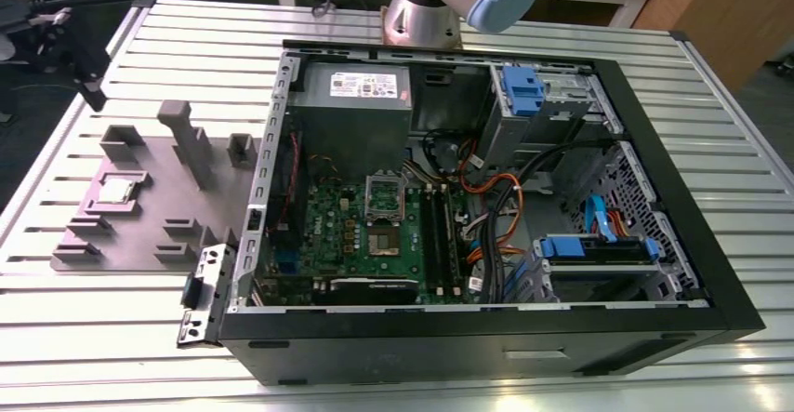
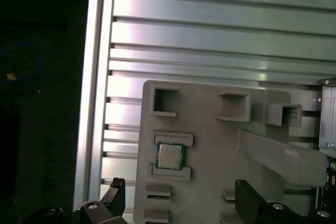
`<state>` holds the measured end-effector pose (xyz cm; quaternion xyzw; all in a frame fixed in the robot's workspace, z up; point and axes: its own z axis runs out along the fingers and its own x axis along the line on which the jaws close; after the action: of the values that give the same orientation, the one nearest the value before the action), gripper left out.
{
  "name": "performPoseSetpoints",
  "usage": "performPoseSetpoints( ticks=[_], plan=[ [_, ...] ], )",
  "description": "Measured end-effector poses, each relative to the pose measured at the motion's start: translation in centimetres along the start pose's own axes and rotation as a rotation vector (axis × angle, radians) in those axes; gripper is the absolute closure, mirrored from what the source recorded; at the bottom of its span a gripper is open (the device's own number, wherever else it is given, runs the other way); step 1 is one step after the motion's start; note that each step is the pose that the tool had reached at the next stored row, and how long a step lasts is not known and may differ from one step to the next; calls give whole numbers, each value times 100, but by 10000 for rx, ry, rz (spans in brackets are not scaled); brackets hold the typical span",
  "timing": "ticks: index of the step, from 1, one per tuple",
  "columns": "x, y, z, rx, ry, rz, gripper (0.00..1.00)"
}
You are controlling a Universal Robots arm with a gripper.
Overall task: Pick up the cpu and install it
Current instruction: 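Pick up the cpu and move it towards the insertion slot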
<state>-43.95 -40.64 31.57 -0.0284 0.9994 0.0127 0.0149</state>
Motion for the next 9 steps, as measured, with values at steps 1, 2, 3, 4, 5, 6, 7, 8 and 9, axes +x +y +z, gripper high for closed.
performPoseSetpoints(
  ticks=[1, 2, 3, 4, 5, 6, 7, 8, 9],
  plan=[
    [1, -1, 18, -1, 10, -19, 9],
    [3, -1, 36, -1, 17, -23, 9],
    [6, -2, 54, -1, 21, -24, 9],
    [9, -2, 71, -1, 25, -25, 9],
    [10, -3, 91, -2, 26, -24, 9],
    [12, -3, 108, -2, 26, -23, 9],
    [12, -3, 126, -2, 27, -22, 11],
    [13, -3, 144, -1, 29, -23, 17],
    [13, -4, 163, -2, 31, -22, 17]
  ],
)
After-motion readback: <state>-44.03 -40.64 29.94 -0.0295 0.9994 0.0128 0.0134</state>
